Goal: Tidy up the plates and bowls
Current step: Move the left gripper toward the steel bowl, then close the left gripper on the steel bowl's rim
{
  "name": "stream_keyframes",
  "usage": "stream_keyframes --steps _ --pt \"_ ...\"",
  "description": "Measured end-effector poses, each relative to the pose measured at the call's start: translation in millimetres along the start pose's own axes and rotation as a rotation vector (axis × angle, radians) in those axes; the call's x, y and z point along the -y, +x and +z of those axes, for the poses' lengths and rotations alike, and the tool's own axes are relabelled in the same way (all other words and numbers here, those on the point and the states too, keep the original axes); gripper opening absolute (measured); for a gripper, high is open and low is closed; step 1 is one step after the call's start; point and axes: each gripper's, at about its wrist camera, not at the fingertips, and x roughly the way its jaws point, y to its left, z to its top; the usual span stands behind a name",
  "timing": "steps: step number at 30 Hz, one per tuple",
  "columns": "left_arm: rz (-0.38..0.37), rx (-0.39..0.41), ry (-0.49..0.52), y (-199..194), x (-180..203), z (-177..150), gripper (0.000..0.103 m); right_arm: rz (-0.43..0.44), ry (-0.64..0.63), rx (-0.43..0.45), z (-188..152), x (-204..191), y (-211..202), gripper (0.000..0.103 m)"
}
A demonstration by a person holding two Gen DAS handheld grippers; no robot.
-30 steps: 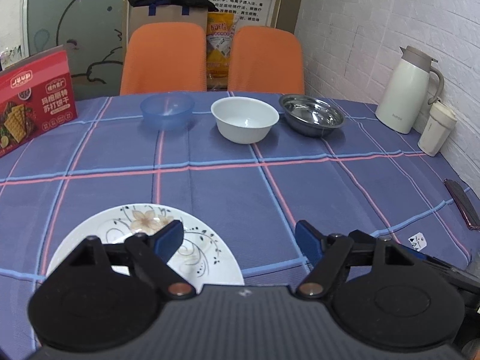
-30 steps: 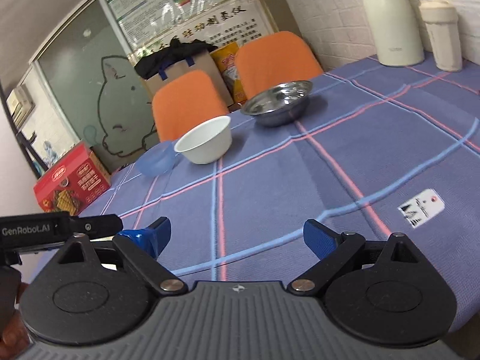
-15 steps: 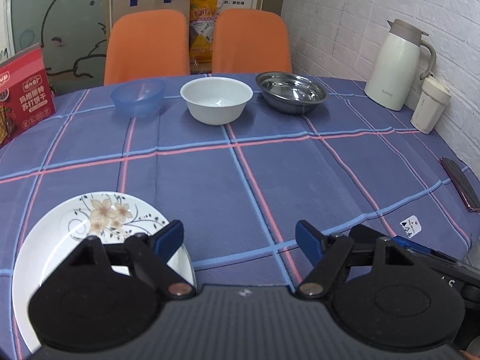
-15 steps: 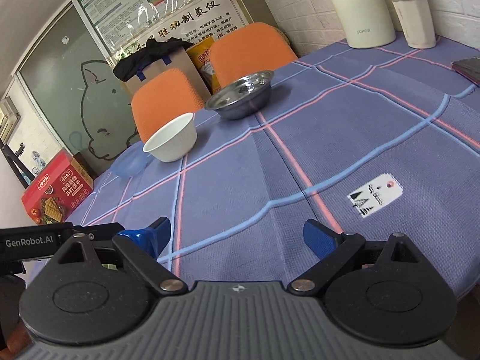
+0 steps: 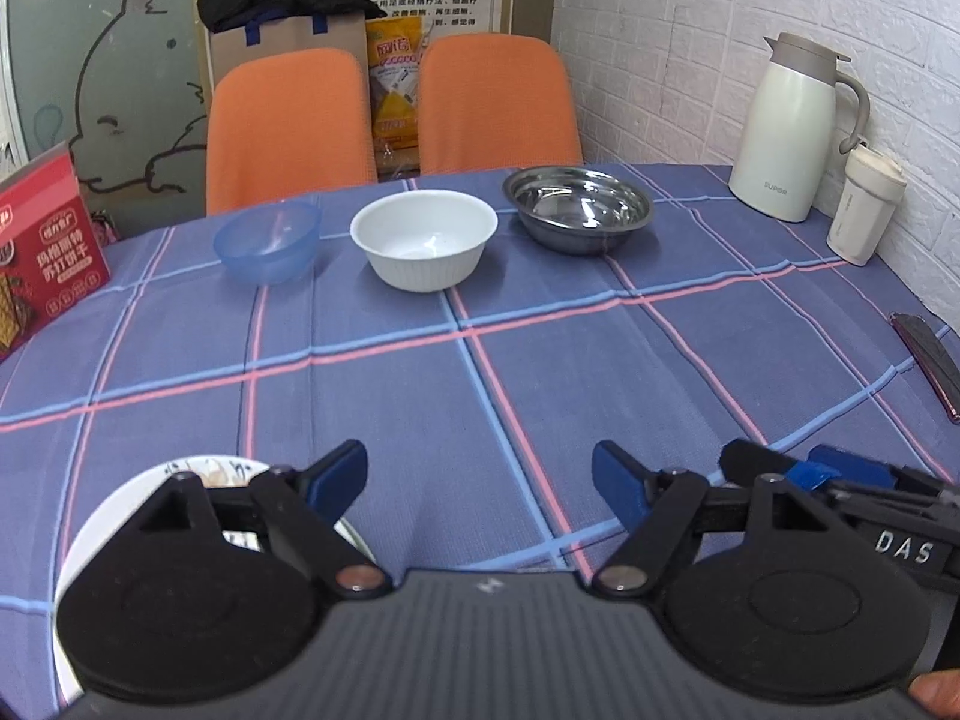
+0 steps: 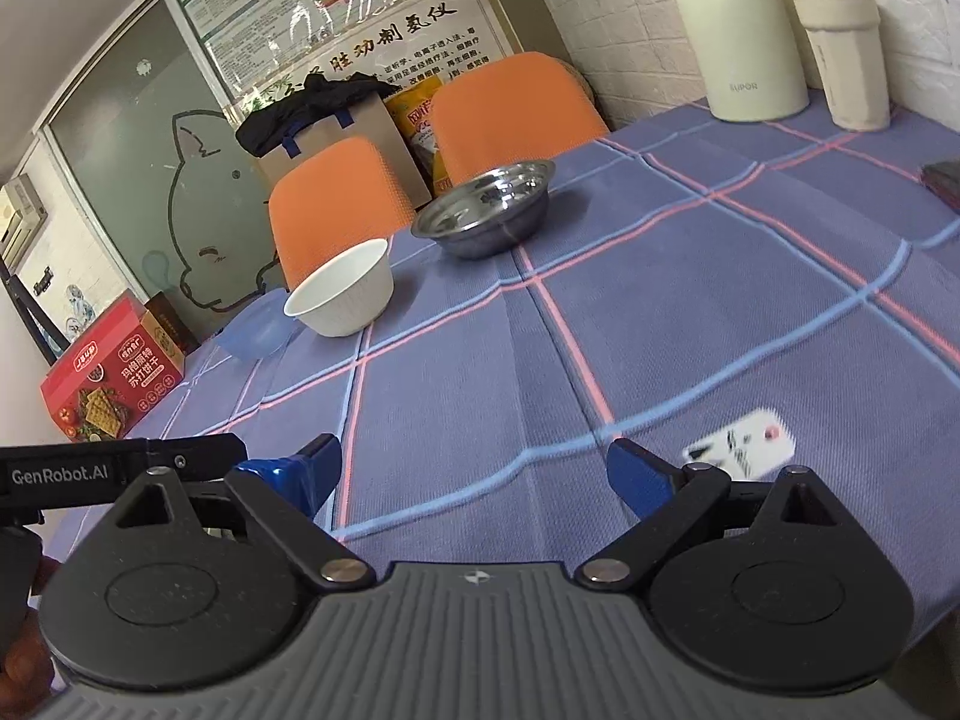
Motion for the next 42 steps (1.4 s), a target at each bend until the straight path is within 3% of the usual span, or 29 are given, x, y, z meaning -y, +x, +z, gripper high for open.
stream_keyframes --steps 5,12,19,24,31,42 --pt "-0.014 -0.002 0.037 9 -1 20 0.078 -0.022 -0.074 0.035 25 1 2 0.083" --pt "-0.081 0.016 0.015 33 -13 78 0.078 -0.058 -0.194 0.034 73 3 26 0.083" --pt "-0.053 0.019 0.077 85 -1 127 0.079 -0.080 -0.257 -0.003 109 9 67 0.083" --pt "-0.099 0.027 0.074 129 9 167 0.079 -0.077 -0.282 -0.031 130 10 99 0.083" --pt "-0.117 -0.078 0.068 211 20 210 0.079 -0.090 -0.215 -0.062 160 22 154 0.083" --pt "-0.090 -0.196 0.106 289 27 221 0.078 -0.150 -0.264 -0.174 169 29 227 0.083"
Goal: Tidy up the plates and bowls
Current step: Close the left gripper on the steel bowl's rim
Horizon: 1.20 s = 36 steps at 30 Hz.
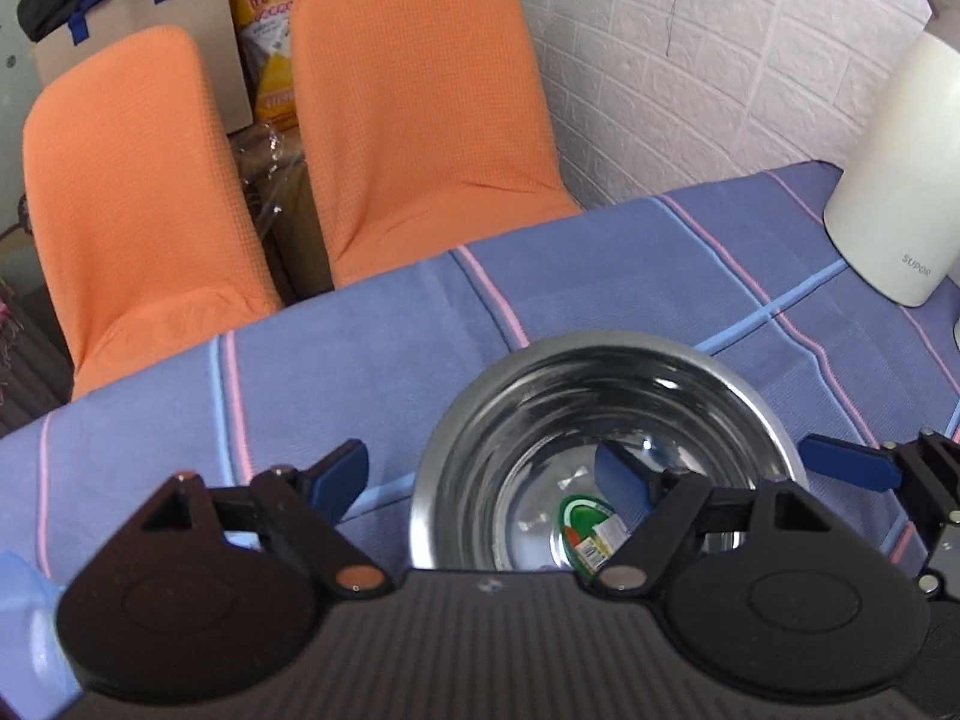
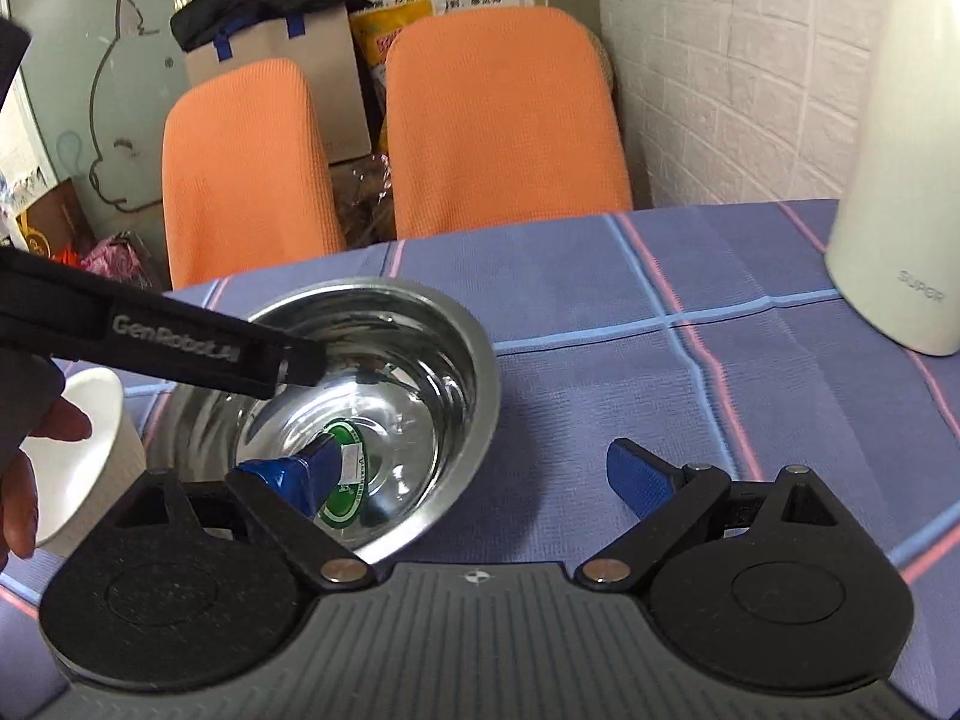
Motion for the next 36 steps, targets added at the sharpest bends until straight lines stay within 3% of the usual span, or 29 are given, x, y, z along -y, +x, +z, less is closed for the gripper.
stream_keyframes --steps 3,6,17,20,28,36 --pt "-0.011 -0.028 -0.004 11 -2 -2 0.074 0.020 -0.012 -0.012 0 -3 8 0.083" --pt "-0.026 -0.031 0.002 17 -3 -3 0.060 -0.004 -0.074 -0.001 -2 -9 10 0.083" --pt "-0.043 -0.014 -0.003 20 2 -4 0.055 0.051 -0.111 0.032 -7 -18 9 0.080" --pt "-0.066 -0.023 0.008 18 1 -4 0.047 0.069 -0.122 0.030 -7 -25 9 0.080" --pt "-0.150 -0.062 -0.015 5 1 -13 0.046 0.064 -0.120 0.028 -12 -31 -10 0.082" --pt "-0.165 -0.040 0.020 -41 27 -42 0.045 0.065 -0.101 0.034 -30 -35 -49 0.083"
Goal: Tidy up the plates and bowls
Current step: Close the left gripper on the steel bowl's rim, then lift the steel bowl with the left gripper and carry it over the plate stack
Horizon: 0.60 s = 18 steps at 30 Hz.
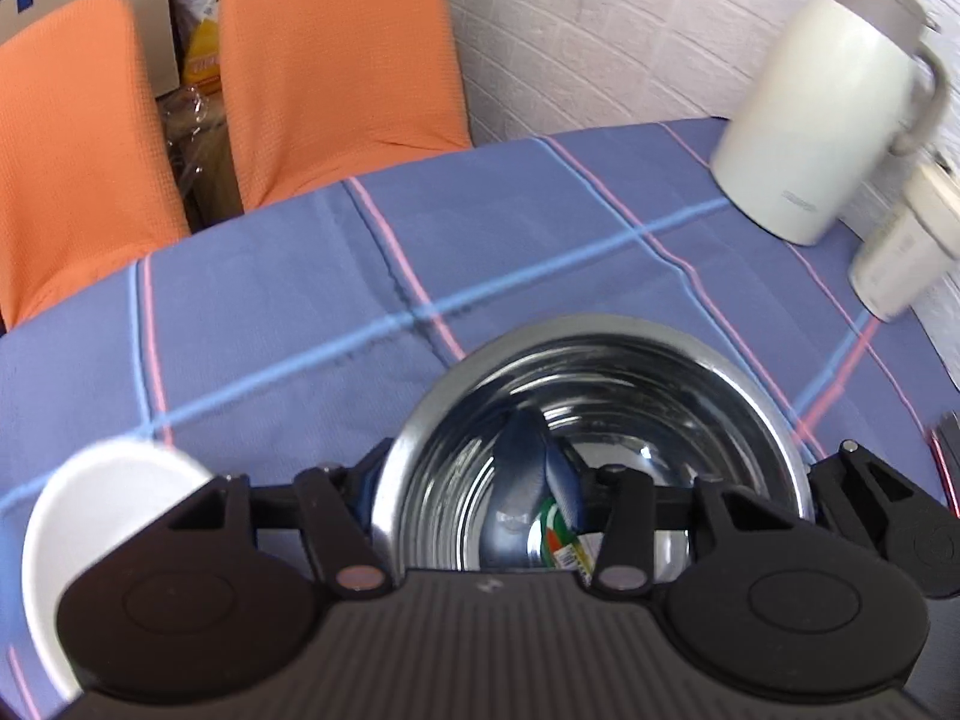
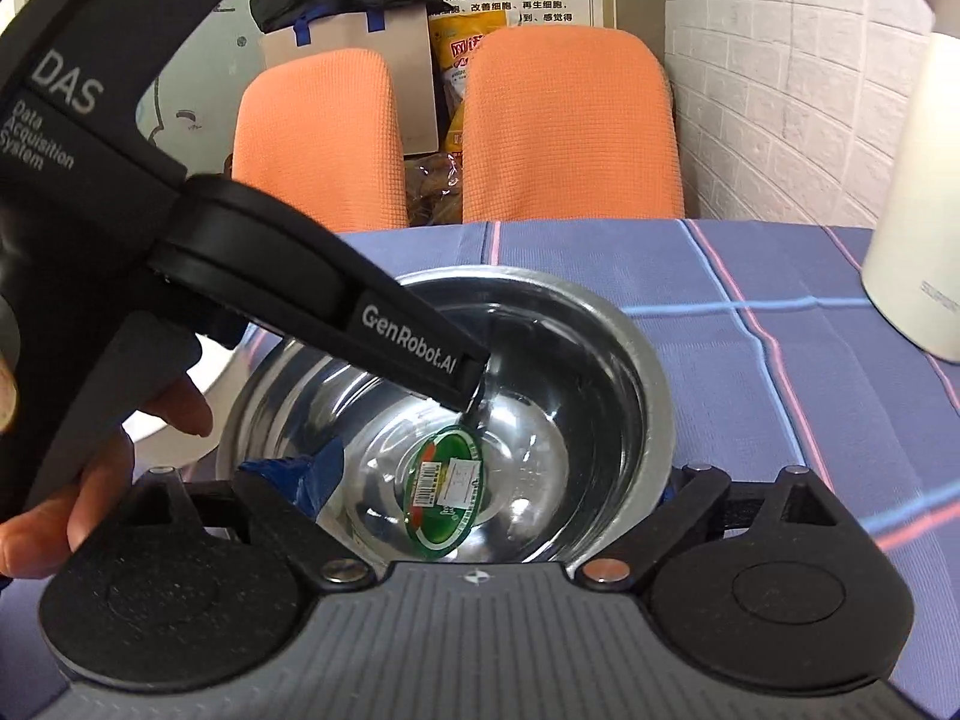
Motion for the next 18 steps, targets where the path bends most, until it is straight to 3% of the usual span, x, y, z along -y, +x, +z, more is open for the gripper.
stream_keyframes --steps 9,18 --pt "0.003 0.008 0.028 -59 25 -66 0.045 0.013 -0.002 0.009 -36 -27 -64 0.083" --pt "0.052 -0.008 0.076 -113 21 -131 0.045 0.080 0.023 -0.010 -76 -70 -106 0.083"
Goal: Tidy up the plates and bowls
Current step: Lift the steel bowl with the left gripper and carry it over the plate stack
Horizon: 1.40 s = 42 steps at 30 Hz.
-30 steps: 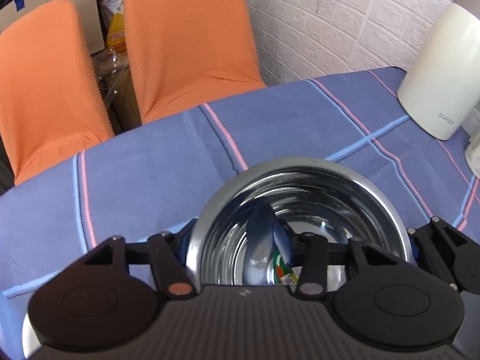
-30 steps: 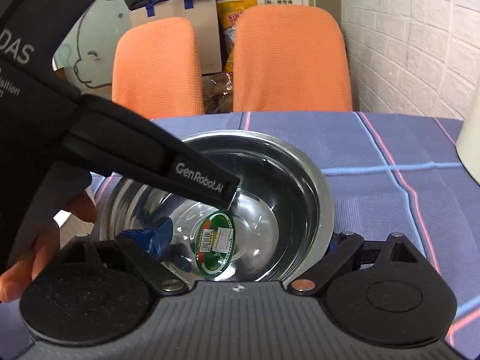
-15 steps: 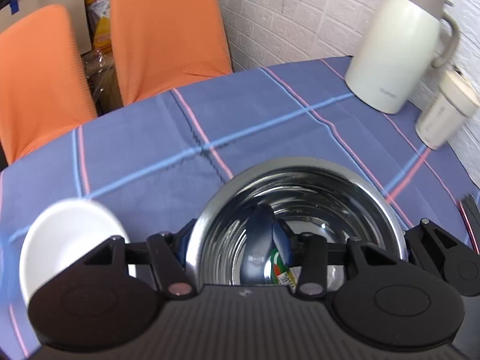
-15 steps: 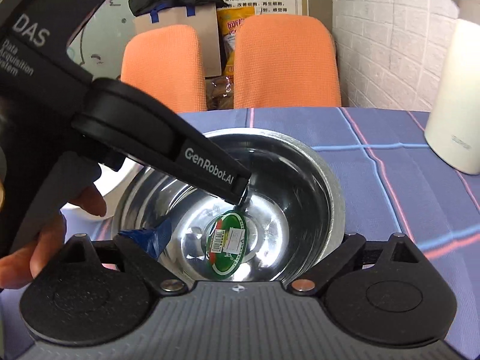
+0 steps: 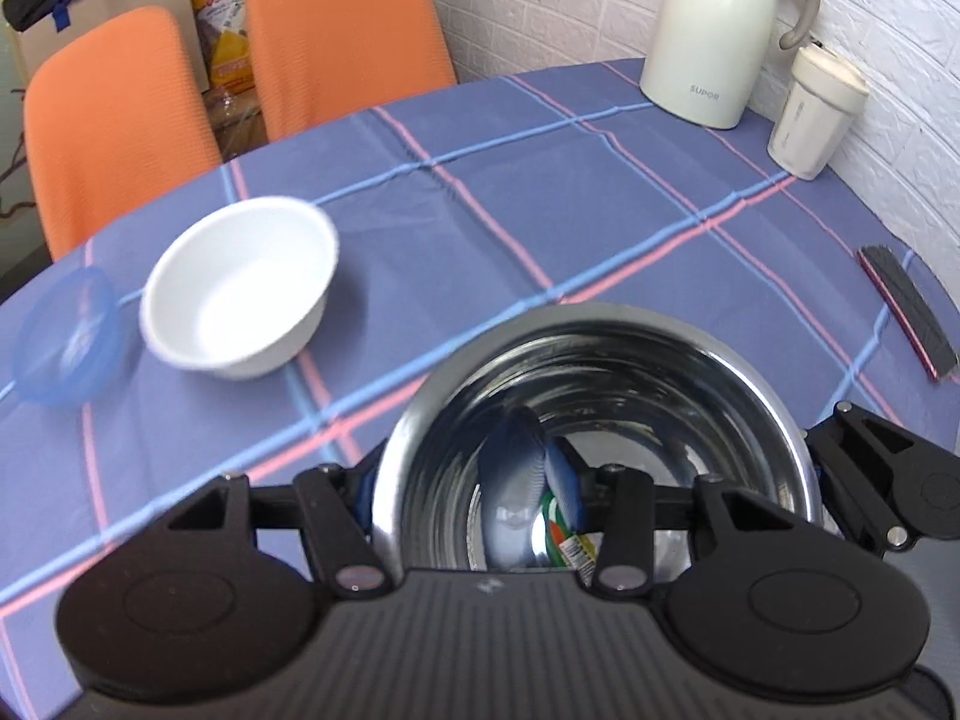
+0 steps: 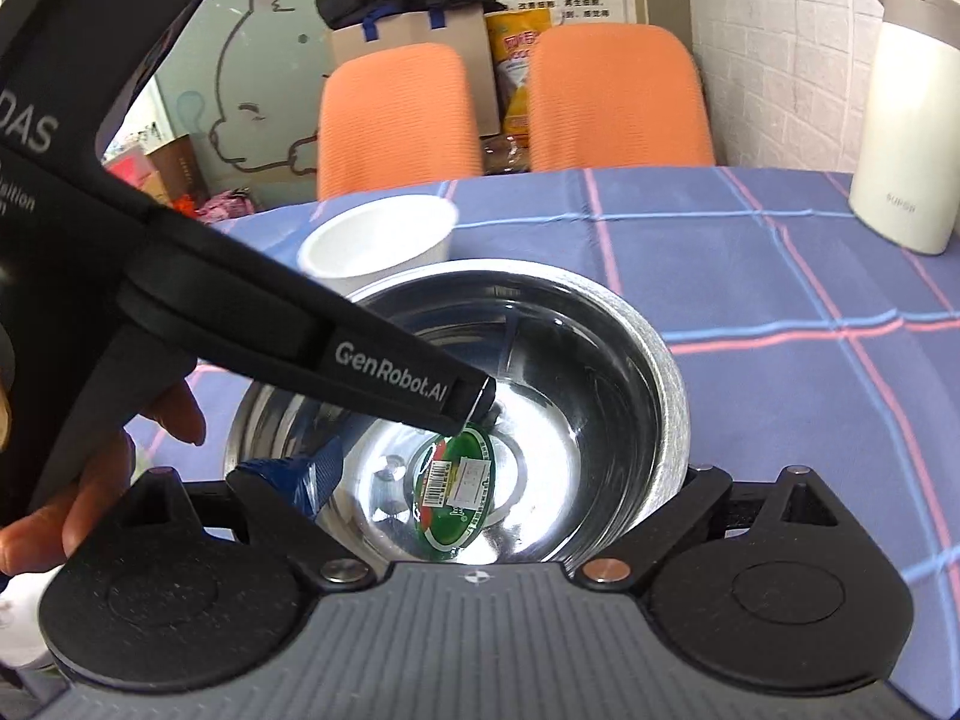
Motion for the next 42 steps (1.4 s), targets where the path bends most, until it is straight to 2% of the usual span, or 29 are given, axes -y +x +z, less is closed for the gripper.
stream_keyframes --steps 6,13,22,30,42 --pt "0.039 0.013 0.002 -16 -5 -27 0.045 0.049 0.001 0.005 -9 -22 -5 0.083" --pt "0.024 0.003 -0.017 -14 -9 -51 0.045 0.062 -0.013 -0.031 -19 -36 -3 0.083" --pt "0.002 0.011 -0.013 -8 0 -75 0.046 0.057 0.022 -0.042 -52 -39 -15 0.083" --pt "0.020 0.013 -0.009 -3 3 -78 0.046 0.058 0.040 -0.046 -62 -37 -15 0.083" --pt "0.005 0.018 -0.020 11 12 -59 0.046 0.023 0.058 -0.035 -56 -20 -11 0.083"
